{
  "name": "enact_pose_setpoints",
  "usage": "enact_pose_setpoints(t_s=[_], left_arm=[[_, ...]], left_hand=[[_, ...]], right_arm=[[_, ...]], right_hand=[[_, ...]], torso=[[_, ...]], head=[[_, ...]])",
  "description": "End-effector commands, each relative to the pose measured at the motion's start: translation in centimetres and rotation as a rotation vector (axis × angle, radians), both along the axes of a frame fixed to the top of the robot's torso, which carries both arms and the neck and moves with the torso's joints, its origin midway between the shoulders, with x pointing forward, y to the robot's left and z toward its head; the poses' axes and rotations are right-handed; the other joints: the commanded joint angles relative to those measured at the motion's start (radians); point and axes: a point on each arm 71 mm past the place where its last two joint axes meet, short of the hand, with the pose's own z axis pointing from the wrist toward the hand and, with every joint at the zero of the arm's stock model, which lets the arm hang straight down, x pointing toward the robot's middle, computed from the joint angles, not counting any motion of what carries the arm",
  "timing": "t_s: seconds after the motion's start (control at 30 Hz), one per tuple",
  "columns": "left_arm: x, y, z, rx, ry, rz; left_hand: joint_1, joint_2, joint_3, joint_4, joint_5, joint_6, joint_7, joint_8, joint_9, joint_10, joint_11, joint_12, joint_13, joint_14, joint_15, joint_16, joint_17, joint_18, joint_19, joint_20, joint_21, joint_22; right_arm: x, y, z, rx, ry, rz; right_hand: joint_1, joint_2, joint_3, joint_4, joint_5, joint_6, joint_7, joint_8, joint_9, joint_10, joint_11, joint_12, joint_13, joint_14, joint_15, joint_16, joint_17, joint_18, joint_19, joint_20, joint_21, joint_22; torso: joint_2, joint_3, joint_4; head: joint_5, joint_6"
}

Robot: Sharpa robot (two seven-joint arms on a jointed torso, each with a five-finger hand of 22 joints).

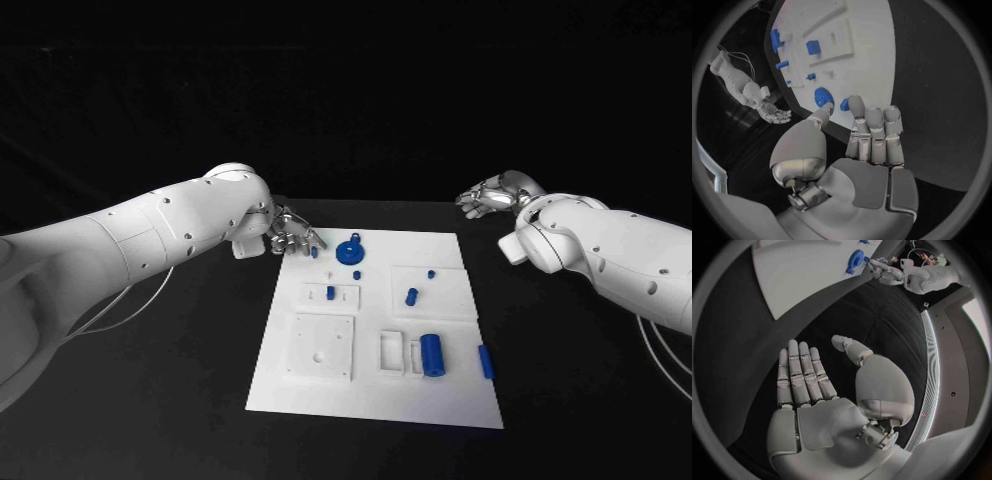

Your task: Assemble the parts on the task board

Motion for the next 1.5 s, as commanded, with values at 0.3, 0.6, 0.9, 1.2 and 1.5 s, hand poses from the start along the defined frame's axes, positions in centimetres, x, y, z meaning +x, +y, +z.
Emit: enact_pose_setpoints(t_s=[0.3,0.6,0.9,1.2,1.5], left_arm=[[-0.03,-0.35,-0.46,-0.036,0.021,-0.014],[-0.01,-0.22,-0.83,-0.049,0.029,-0.007],[0.06,-0.28,-0.74,-0.069,0.013,-0.009],[-0.10,0.09,-0.70,-0.089,-0.013,0.011],[-0.48,0.29,-0.35,-0.182,-0.076,0.066]], left_hand=[[0.056,0.091,-0.008,-0.053,0.008,-0.002,0.005,0.001,-0.012,-0.010,-0.001,0.007,-0.001,-0.006,0.001,0.005,0.001,-0.012,-0.011,-0.110,-0.001,0.005],[0.070,0.133,-0.014,-0.090,0.027,-0.003,0.006,0.003,-0.022,-0.010,0.001,0.009,-0.004,-0.005,0.002,0.005,0.000,-0.015,-0.011,-0.107,-0.002,0.008],[0.093,0.165,-0.001,-0.115,0.033,0.013,0.003,0.013,-0.022,-0.009,-0.002,0.010,-0.005,-0.004,0.000,0.006,-0.001,-0.014,-0.011,-0.109,-0.003,0.010],[0.156,0.140,0.219,-0.122,-0.002,0.099,-0.020,0.077,-0.014,0.011,-0.023,0.019,-0.008,0.013,-0.019,0.016,0.002,-0.021,0.015,-0.110,0.009,0.015],[0.111,0.151,0.278,-0.163,0.034,0.117,-0.028,0.100,-0.034,0.027,-0.032,0.015,-0.017,0.029,-0.027,0.016,0.000,-0.022,0.031,-0.117,0.013,0.019]], right_arm=[[0.00,0.17,0.08,0.000,-0.003,0.012],[-0.03,0.25,0.05,0.000,0.002,0.015],[0.06,0.45,-0.03,-0.001,0.008,0.021],[0.05,0.32,-0.05,-0.002,0.012,0.020],[0.04,0.16,-0.01,0.004,0.005,0.014]], right_hand=[[-0.006,0.002,-0.003,-0.002,0.006,-0.007,-0.001,0.007,-0.002,-0.003,0.002,0.007,-0.002,-0.008,-0.001,-0.004,-0.002,0.005,-0.005,0.004,-0.007,0.001],[-0.006,0.002,-0.003,-0.002,0.006,-0.007,-0.001,0.007,-0.002,-0.003,0.002,0.007,-0.002,-0.008,-0.001,-0.004,-0.002,0.005,-0.005,0.004,-0.007,0.002],[-0.007,0.002,-0.004,-0.002,0.006,-0.007,-0.001,0.007,-0.002,-0.004,0.002,0.007,-0.002,-0.008,-0.001,-0.004,-0.002,0.005,-0.005,0.004,-0.007,0.002],[-0.009,0.003,-0.004,0.000,0.006,-0.008,0.000,0.007,-0.003,-0.004,0.002,0.007,-0.003,-0.008,-0.001,-0.004,-0.002,0.005,-0.005,0.005,-0.008,0.002],[-0.010,0.004,-0.005,0.000,0.006,-0.008,0.000,0.007,-0.003,-0.004,0.002,0.007,-0.003,-0.008,-0.001,-0.004,-0.003,0.005,-0.005,0.005,-0.008,0.003]], torso=[[-0.001,0.0009,-0.0007],[-0.001,0.0010,-0.0007],[-0.001,0.0009,-0.0003],[-0.003,0.0009,0.0017],[-0.004,-0.0003,0.0062]], head=[[0.001,-0.002],[0.000,-0.002],[0.002,-0.001],[0.002,-0.002],[0.004,0.003]])
